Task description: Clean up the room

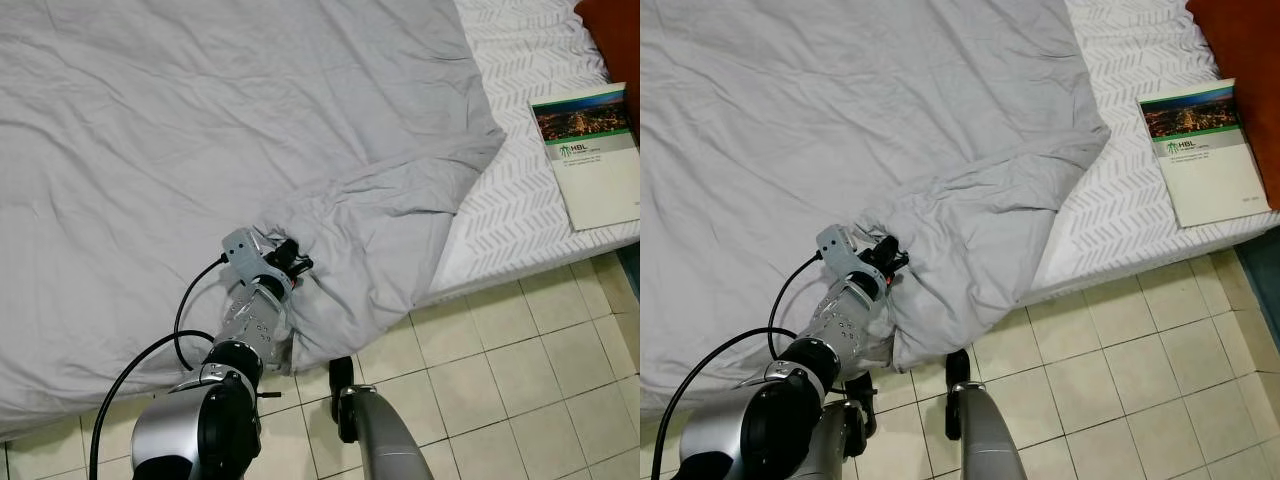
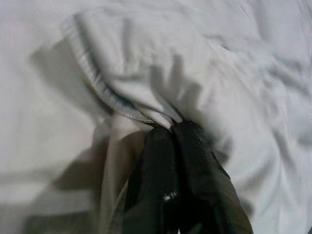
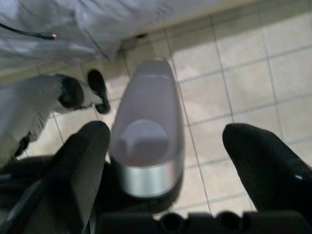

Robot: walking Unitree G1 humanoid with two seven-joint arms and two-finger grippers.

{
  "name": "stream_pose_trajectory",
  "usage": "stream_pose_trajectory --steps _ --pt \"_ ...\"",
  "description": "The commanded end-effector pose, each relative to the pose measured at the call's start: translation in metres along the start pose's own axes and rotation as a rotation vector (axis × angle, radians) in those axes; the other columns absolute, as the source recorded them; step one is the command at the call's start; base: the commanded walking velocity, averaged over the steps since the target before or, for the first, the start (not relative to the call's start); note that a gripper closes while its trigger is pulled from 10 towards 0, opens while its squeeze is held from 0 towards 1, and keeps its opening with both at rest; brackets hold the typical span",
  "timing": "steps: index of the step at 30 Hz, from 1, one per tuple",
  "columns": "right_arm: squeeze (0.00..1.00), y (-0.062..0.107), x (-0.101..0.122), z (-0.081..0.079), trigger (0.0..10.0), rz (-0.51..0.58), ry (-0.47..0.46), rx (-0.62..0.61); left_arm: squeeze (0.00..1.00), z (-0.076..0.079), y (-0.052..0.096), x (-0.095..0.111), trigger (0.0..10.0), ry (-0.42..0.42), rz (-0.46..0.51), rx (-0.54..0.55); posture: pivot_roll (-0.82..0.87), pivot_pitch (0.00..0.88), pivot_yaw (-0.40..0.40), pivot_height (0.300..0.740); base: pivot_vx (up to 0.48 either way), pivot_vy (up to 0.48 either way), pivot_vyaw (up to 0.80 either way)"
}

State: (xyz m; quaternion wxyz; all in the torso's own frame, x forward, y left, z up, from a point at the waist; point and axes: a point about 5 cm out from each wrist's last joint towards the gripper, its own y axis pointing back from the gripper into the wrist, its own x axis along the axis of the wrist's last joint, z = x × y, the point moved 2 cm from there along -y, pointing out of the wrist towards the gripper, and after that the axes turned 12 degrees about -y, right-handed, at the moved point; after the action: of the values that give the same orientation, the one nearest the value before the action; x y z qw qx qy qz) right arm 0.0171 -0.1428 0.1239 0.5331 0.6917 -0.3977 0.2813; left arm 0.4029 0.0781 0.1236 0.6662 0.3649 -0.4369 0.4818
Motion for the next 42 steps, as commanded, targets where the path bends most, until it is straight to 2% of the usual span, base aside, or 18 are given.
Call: stream_pose_trajectory --steps 1,2,4,5,7,8,9,10,11,13,14,15,17,19,22,28,34,42 --pt "0.0 -0.005 -0.019 0.002 10.0 -0.071 0.001 0.001 0.0 0.011 0.008 -0.029 0.0 -0.142 -0.097 -0.064 -0.39 0.648 -0.067 0.74 0.0 0.0 0.0" --pt "0.0 -0.005 -0.019 0.002 10.0 -0.071 0.001 0.001 0.0 0.011 0.008 -0.029 0.0 -0.142 -0.097 -0.064 -0.39 0.648 -0.067 0.74 0.0 0.0 0.0" --pt "0.0 -0.023 -0.021 0.006 10.0 -0.034 0.008 0.019 0.0 0.008 0.014 -0.04 0.0 -0.297 -0.123 -0.109 -0.35 0.601 -0.041 0.74 0.0 0.0 0.0" --pt "0.0 -0.023 -0.021 0.006 10.0 -0.034 0.008 0.019 0.0 0.008 0.014 -0.04 0.0 -0.297 -0.123 -0.109 -0.35 0.601 -0.041 0.74 0.0 0.0 0.0" --pt "0.0 -0.048 -0.012 0.014 10.0 0.036 0.011 0.025 0.0 -0.001 0.022 -0.053 0.0 -0.379 -0.178 -0.115 -0.29 0.487 -0.004 0.74 0.0 0.0 0.0" --pt "0.0 -0.048 -0.012 0.014 10.0 0.036 0.011 0.025 0.0 -0.001 0.022 -0.053 0.0 -0.379 -0.178 -0.115 -0.29 0.487 -0.004 0.74 0.0 0.0 0.0" --pt "0.0 -0.062 -0.009 0.02 10.0 0.061 0.014 0.021 0.0 -0.005 0.024 -0.058 2.6 -0.401 -0.202 -0.101 -0.27 0.455 0.008 0.74 0.0 0.0 0.0" --pt "0.0 -0.075 -0.001 0.026 10.0 0.104 0.018 0.011 0.0 -0.004 0.023 -0.058 10.0 -0.434 -0.211 -0.103 -0.26 0.435 0.023 0.74 0.0 0.0 0.0" --pt "0.0 -0.075 -0.001 0.026 10.0 0.104 0.018 0.011 0.0 -0.004 0.023 -0.058 10.0 -0.434 -0.211 -0.103 -0.26 0.435 0.023 0.74 0.0 0.0 0.0" --pt "0.0 -0.099 0.013 0.037 10.0 0.164 0.021 -0.006 0.0 0.001 0.021 -0.055 10.0 -0.472 -0.207 -0.114 -0.25 0.4 0.055 0.74 0.0 0.0 0.0" --pt "0.0 -0.099 0.013 0.037 10.0 0.164 0.021 -0.006 0.0 0.001 0.021 -0.055 10.0 -0.472 -0.207 -0.114 -0.25 0.4 0.055 0.74 0.0 0.0 0.0" --pt "0.0 -0.122 0.025 0.045 10.0 0.2 0.071 -0.014 0.0 0.009 0.016 -0.05 10.0 -0.502 -0.195 -0.119 -0.25 0.306 0.055 0.74 0.0 -0.48 0.0" --pt "0.0 -0.135 0.032 0.054 10.0 0.211 0.155 -0.05 0.0 0.013 0.012 -0.044 10.0 -0.521 -0.182 -0.117 -0.26 0.281 0.066 0.74 0.0 -0.48 0.0" --pt "0.0 -0.141 0.038 0.059 10.0 0.233 0.123 -0.059 0.0 0.014 0.01 -0.038 10.0 -0.527 -0.17 -0.109 -0.27 0.236 0.074 0.74 0.0 -0.48 0.0" --pt "0.0 -0.144 0.032 0.062 10.0 0.195 0.078 -0.026 0.0 0.015 0.007 -0.034 10.0 -0.55 -0.169 -0.116 -0.28 0.212 0.081 0.74 0.0 -0.475 0.0" --pt "0.0 -0.15 0.018 0.065 10.0 0.134 0.064 -0.014 0.0 0.019 0.009 -0.04 10.0 -0.575 -0.194 -0.136 -0.29 0.199 0.094 0.74 0.0 -0.469 0.0" --pt "0.0 -0.147 0.011 0.057 10.0 0.133 0.047 0.092 0.0 0.039 0.009 -0.049 10.0 -0.586 -0.203 -0.208 -0.29 0.197 0.104 0.74 0.0 -0.469 0.0" --pt "0.0 -0.148 0.005 0.058 10.0 0.111 0.04 0.105 0.0 0.066 0.014 -0.066 10.0 -0.633 -0.237 -0.328 -0.3 0.19 0.112 0.74 0.0 -0.469 0.0"
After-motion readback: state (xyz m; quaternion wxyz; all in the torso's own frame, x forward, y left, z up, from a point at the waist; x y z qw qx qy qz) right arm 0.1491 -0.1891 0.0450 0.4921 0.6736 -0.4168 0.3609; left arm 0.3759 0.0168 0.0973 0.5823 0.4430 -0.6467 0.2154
